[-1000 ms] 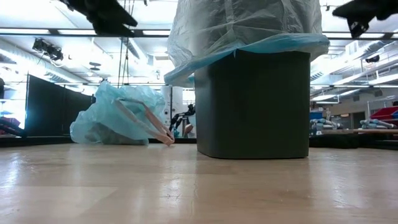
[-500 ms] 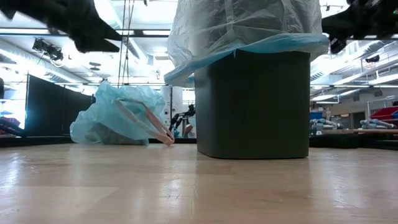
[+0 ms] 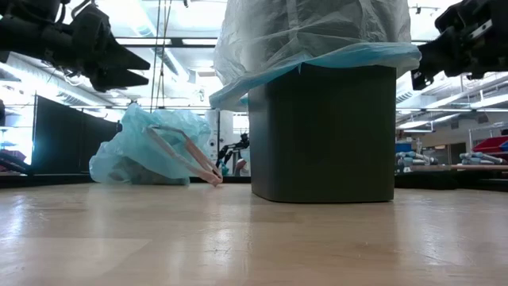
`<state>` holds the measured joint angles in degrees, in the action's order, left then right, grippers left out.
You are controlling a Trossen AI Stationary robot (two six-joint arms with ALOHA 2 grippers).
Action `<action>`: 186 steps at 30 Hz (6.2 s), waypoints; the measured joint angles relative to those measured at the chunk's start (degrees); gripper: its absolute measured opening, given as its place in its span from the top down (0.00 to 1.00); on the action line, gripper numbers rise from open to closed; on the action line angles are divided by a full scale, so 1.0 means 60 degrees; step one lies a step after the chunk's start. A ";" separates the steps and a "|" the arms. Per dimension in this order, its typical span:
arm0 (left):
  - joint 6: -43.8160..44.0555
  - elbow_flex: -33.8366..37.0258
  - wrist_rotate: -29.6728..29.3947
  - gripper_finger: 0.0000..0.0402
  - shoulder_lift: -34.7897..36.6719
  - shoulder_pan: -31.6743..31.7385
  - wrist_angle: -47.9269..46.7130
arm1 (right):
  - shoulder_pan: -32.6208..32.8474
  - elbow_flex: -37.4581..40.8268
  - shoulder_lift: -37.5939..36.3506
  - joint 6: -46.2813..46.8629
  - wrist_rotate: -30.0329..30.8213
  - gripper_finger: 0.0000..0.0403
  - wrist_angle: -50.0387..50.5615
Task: Place trash/remove bag and relplace
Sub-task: Return to Home Position
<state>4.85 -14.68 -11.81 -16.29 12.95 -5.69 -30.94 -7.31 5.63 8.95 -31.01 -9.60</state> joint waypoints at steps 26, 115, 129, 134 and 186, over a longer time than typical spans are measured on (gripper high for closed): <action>0.0090 0.2361 0.0352 0.09 0.1042 -0.0078 0.2568 | 0.4348 0.1122 0.0755 -0.0498 0.3833 1.00 -0.0777; -0.0070 0.2368 0.0760 0.09 0.2718 -0.2929 0.1202 | 0.4675 0.0843 -0.0894 -0.2761 0.4552 1.00 0.2119; -0.0282 0.2368 0.0698 0.09 0.2718 -0.2929 0.1313 | 0.4678 0.0863 -0.0692 -0.2304 0.4970 1.00 0.2038; -0.0275 0.2368 0.0702 0.09 0.2718 -0.2929 0.1446 | 0.4678 0.0863 -0.0692 -0.2182 0.4970 1.00 0.2026; -0.0264 0.2368 0.0742 0.09 0.2718 -0.2926 0.1472 | 0.4682 0.0863 -0.0692 -0.2195 0.4981 1.00 0.1969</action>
<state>3.27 -0.47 -7.35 0.01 -4.60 3.14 -2.85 -2.13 1.48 -4.22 -1.13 2.22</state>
